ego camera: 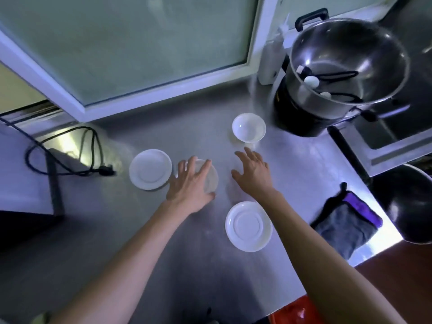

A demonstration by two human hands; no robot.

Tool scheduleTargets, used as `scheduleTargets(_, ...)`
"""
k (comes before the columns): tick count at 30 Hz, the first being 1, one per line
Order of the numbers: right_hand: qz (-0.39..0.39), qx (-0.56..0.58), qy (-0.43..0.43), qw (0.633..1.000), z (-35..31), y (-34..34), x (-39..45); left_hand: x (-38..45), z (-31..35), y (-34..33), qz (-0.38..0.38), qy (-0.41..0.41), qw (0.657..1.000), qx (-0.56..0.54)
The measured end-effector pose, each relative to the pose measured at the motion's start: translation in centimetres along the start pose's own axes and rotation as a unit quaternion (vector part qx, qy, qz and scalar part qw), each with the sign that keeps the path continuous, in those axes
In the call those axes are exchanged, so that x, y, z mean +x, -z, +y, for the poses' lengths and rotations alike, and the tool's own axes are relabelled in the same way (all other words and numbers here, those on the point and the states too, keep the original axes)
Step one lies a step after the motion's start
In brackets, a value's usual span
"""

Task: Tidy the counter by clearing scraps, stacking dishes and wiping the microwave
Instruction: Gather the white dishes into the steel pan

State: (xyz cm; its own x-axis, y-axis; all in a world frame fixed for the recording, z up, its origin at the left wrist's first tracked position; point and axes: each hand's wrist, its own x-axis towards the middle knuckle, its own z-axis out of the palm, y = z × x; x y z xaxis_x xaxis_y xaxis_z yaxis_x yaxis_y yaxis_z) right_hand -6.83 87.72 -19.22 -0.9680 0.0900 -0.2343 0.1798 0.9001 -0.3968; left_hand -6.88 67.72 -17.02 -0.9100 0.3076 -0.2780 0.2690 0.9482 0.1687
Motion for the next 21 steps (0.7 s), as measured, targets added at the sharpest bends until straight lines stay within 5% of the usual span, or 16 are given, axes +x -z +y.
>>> scheduleTargets(21, -0.011, -0.088, -0.001, 0.996, 3.9, -0.3, 14.6, 10.8, 1.9, -0.3, -0.021, 0.052, 0.998, -0.031)
